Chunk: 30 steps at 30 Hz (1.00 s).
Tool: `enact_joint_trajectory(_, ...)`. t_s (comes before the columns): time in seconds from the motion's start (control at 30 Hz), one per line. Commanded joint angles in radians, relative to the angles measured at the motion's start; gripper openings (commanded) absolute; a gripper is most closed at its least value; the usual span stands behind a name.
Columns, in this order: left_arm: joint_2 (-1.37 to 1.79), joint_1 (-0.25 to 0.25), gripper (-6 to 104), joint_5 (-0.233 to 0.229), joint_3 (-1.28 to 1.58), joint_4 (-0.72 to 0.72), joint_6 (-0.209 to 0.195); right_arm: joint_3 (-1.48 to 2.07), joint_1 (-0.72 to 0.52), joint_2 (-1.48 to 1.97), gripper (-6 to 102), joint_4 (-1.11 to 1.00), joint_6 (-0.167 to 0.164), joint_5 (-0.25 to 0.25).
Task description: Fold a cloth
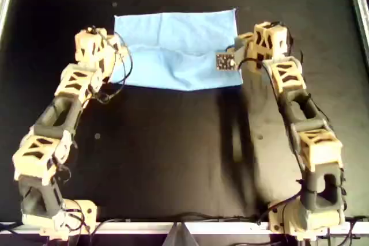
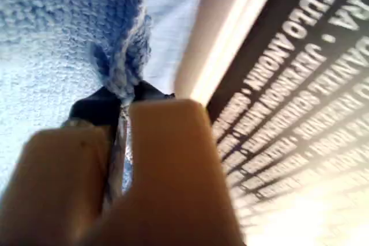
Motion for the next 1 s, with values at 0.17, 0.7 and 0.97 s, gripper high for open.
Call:
enact_joint_trajectory(0.17,-0.095,0.031,-1,0.005,-0.230,-0.021,0.005,-0.314,-0.021,-0.109,0,-0.041,-0.002,0.008)
enact_joint_trajectory(0.7,-0.311,0.063,-1,0.006,-0.508,-0.021,0.005,-0.663,-0.029,-0.348,0,-0.041,-0.003,0.008)
enact_joint_trajectory(0.97,-0.313,0.063,-1,0.006,-0.535,-0.021,0.005,-0.796,-0.029,-0.411,0,-0.043,-0.005,0.008)
